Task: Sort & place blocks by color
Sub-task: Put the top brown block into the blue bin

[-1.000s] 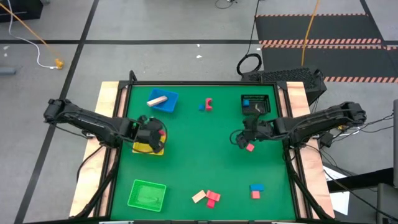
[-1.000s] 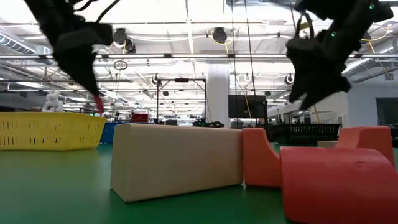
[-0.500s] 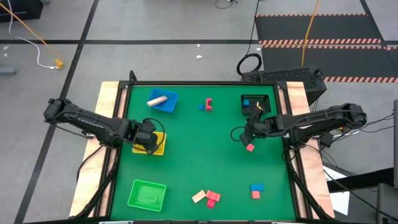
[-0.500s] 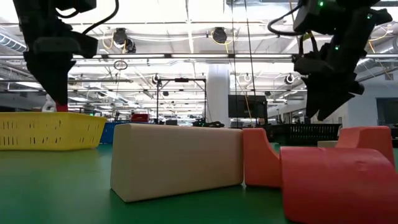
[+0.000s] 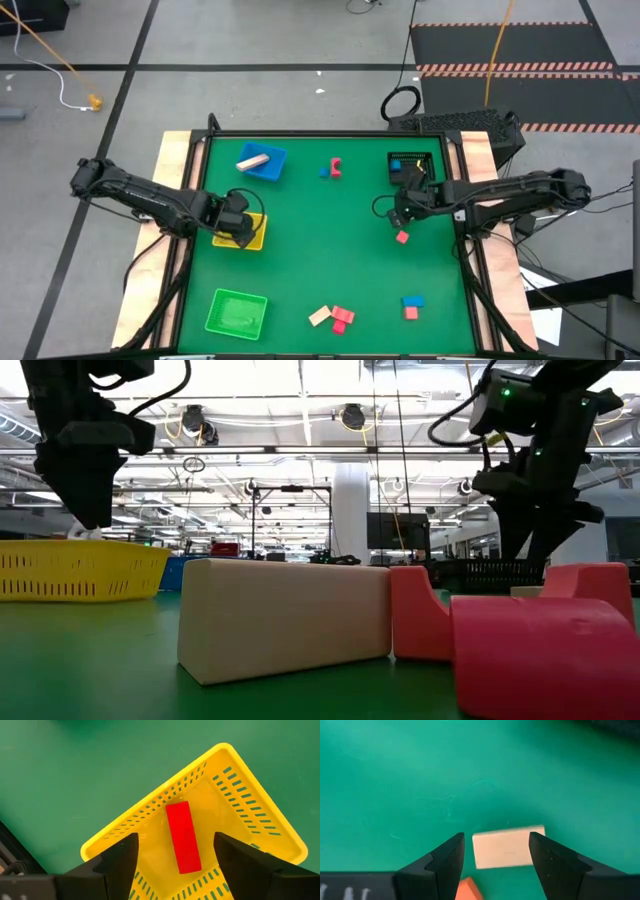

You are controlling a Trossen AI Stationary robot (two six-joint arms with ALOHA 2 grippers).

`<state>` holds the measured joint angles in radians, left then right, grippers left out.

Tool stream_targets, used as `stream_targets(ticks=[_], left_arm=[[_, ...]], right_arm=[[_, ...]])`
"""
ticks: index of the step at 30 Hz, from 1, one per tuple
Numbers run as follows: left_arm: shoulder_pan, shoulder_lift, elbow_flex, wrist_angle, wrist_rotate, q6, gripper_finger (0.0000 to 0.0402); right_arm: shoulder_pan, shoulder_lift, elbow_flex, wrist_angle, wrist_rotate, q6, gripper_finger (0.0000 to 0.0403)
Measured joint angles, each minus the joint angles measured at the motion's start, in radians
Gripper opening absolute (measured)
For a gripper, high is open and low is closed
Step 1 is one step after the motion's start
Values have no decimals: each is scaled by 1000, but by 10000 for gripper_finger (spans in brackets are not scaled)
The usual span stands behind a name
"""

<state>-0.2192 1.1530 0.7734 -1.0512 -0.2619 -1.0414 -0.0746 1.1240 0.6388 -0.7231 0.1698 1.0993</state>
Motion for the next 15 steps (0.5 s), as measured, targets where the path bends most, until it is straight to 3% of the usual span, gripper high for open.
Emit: stream_targets(ticks=[3,12,15], left_arm=[[0,0,0,0,0,11,252],[0,0,0,2,-31,75,228],[0,0,0,6,-32,71,223]], right_arm=[[-22,0,0,1,-52,-66,212],[-30,0,0,0,-71,-842,212],[-38,0,0,28,-75,-922,212]])
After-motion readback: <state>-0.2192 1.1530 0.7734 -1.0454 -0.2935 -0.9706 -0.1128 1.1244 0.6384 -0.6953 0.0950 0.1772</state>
